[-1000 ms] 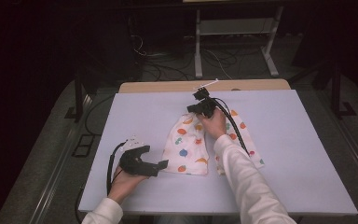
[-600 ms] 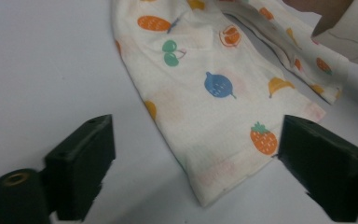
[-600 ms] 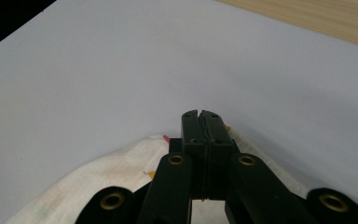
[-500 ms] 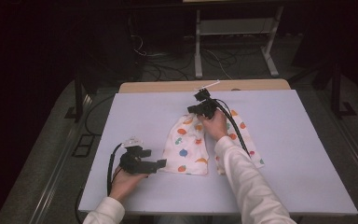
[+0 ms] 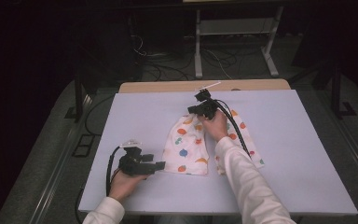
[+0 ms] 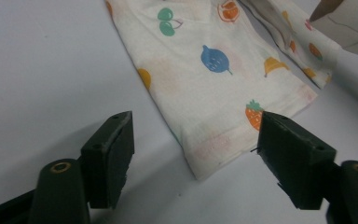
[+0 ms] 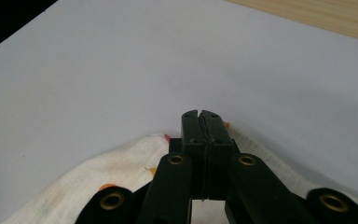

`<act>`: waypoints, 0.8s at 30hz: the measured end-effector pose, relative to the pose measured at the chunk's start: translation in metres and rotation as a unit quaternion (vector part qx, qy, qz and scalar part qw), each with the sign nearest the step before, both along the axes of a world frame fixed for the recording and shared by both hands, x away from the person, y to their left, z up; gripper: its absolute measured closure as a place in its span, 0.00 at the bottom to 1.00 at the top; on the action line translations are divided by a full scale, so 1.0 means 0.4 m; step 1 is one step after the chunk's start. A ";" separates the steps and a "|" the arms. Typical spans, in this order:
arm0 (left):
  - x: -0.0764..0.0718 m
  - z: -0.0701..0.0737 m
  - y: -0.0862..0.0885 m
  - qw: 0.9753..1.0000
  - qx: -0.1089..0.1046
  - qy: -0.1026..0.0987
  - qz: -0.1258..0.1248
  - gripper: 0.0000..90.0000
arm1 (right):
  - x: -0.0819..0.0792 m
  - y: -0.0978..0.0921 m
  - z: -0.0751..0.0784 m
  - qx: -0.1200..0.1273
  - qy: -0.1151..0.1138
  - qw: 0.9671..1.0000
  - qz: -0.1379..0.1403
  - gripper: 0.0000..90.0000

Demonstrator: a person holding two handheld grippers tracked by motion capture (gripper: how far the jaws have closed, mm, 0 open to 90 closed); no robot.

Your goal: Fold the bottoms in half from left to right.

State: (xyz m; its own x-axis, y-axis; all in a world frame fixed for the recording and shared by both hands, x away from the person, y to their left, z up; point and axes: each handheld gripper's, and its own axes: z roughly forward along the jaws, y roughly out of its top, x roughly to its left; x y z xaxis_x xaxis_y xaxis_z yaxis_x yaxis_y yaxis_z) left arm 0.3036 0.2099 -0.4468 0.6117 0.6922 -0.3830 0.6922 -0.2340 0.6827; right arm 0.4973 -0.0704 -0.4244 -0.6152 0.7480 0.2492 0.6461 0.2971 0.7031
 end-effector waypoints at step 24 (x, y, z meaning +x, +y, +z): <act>0.027 -0.025 -0.006 0.998 -0.011 0.065 -0.010 0.93 | -0.006 0.003 -0.004 0.003 -0.008 1.000 0.002 0.98</act>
State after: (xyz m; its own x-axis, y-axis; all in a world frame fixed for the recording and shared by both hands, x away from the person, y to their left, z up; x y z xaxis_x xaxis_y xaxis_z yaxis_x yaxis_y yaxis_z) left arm 0.3145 0.2073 -0.4570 0.5697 0.6710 -0.4744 0.7705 -0.2353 0.5925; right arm 0.4949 -0.0691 -0.4258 -0.6222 0.7440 0.2437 0.6335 0.2955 0.7151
